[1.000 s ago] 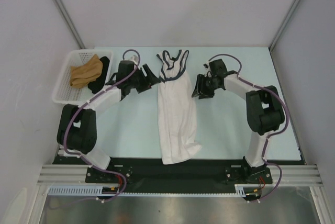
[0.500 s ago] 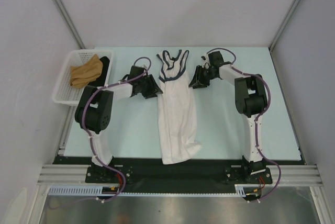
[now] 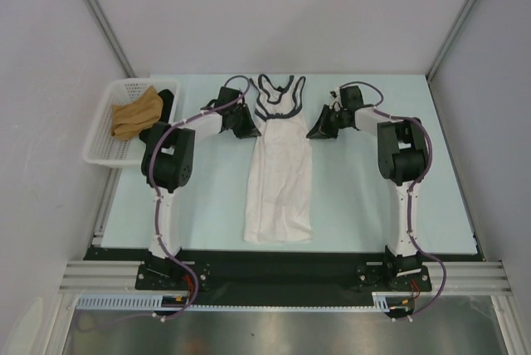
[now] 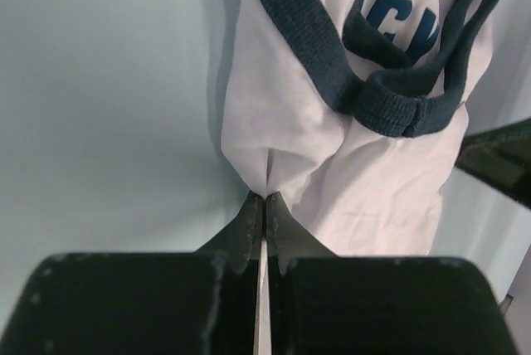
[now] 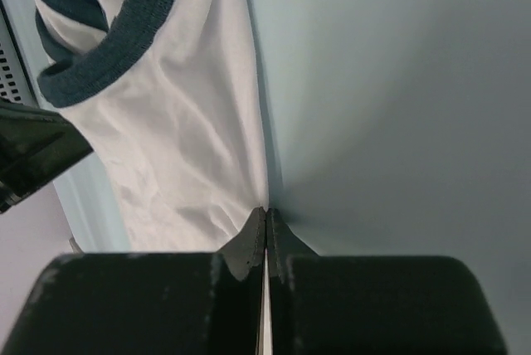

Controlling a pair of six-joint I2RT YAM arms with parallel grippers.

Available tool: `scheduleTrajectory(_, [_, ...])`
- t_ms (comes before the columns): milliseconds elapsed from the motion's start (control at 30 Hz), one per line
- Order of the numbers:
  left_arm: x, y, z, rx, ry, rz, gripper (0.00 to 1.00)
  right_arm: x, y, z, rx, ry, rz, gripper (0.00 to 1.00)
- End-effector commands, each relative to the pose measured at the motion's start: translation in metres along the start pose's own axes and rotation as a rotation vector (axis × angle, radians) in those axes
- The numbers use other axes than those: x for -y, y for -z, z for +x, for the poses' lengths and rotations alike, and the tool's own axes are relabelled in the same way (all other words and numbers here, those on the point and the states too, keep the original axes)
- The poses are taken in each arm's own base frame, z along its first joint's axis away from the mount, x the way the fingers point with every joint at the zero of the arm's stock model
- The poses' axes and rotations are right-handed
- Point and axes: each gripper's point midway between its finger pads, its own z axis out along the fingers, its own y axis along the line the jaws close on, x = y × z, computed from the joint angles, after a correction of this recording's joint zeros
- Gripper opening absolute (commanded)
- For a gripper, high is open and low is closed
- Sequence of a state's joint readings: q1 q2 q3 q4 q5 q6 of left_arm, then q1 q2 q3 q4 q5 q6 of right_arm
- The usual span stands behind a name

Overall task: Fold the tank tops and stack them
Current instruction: Fold the tank top

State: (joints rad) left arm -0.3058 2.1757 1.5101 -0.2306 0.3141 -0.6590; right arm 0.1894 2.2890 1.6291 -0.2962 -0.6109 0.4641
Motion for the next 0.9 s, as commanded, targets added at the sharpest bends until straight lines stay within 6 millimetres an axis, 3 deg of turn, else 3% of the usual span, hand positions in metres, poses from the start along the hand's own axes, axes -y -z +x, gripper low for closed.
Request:
scheduleTrajectory(0, [0.002,-0.012,-0.030,0.040,-0.052,-0.031,0.00,0.018,0.015,-0.028,0.112,-0.035,0.042,0.00])
scheduleTrajectory(67, [0.010,-0.012,-0.048,0.068,-0.058,-0.018,0.01,0.021,0.010,-0.029,0.090,-0.048,0.044,0.00])
scheduleTrajectory(100, [0.009,-0.012,-0.053,0.069,-0.052,-0.013,0.00,0.015,0.011,-0.040,0.103,-0.034,0.033,0.07])
scheduleTrajectory(200, [0.010,-0.004,-0.049,0.061,-0.053,-0.012,0.34,0.011,0.016,-0.042,0.108,-0.042,0.037,0.43])
scheduleTrajectory(233, [0.012,0.007,-0.042,0.072,-0.063,0.009,0.57,0.015,0.018,-0.032,0.096,-0.050,0.051,0.55])
scheduleTrajectory(300, [0.012,0.027,-0.034,0.105,-0.067,0.019,0.73,0.002,0.040,-0.031,0.146,-0.017,0.070,0.59])
scheduleTrajectory(333, [0.009,0.046,-0.024,0.135,-0.072,0.023,0.82,-0.002,0.047,-0.026,0.154,0.001,0.074,0.61])
scheduleTrajectory(367, [0.009,0.054,-0.017,0.141,-0.075,0.028,0.83,0.009,0.047,-0.001,0.118,-0.013,0.111,0.62])
scheduleTrajectory(400, [-0.006,0.057,0.006,0.104,-0.063,0.007,0.83,-0.006,0.063,0.003,0.137,0.022,0.114,0.61])
scheduleTrajectory(433, [0.006,0.078,0.008,0.124,-0.078,0.041,0.84,-0.010,0.063,0.023,0.104,0.065,0.139,0.59])
scheduleTrajectory(467, [0.005,0.085,0.016,0.120,-0.089,0.046,0.83,0.007,0.066,0.054,0.053,0.058,0.221,0.58])
scheduleTrajectory(500, [-0.005,0.090,0.042,0.084,-0.093,0.029,0.83,-0.007,0.082,0.064,0.070,0.099,0.227,0.55])
scheduleTrajectory(533, [-0.007,0.098,0.051,0.081,-0.102,0.024,0.82,-0.015,0.080,0.090,0.036,0.133,0.244,0.54])
scheduleTrajectory(567, [0.000,0.119,0.054,0.117,-0.121,0.035,0.81,0.002,0.085,0.124,-0.006,0.131,0.299,0.54])
scheduleTrajectory(600, [-0.014,0.121,0.082,0.076,-0.129,0.013,0.80,0.000,0.088,0.142,-0.021,0.146,0.301,0.54])
scheduleTrajectory(633, [-0.018,0.127,0.095,0.067,-0.133,0.006,0.78,-0.013,0.101,0.148,0.018,0.169,0.279,0.53])
scheduleTrajectory(667, [-0.013,0.146,0.097,0.107,-0.148,0.021,0.77,-0.001,0.100,0.186,-0.037,0.151,0.305,0.54])
scheduleTrajectory(700, [-0.028,0.147,0.125,0.065,-0.148,-0.005,0.77,-0.004,0.103,0.198,-0.038,0.153,0.293,0.54])
scheduleTrajectory(767, [-0.032,0.158,0.144,0.065,-0.158,0.000,0.78,-0.020,0.113,0.221,-0.009,0.169,0.261,0.57])
scheduleTrajectory(800, [-0.036,0.166,0.161,0.063,-0.171,0.009,0.78,-0.014,0.115,0.239,-0.032,0.166,0.264,0.59])
scheduleTrajectory(867, [-0.043,0.170,0.178,0.051,-0.176,0.017,0.79,-0.023,0.118,0.252,-0.025,0.186,0.243,0.61])
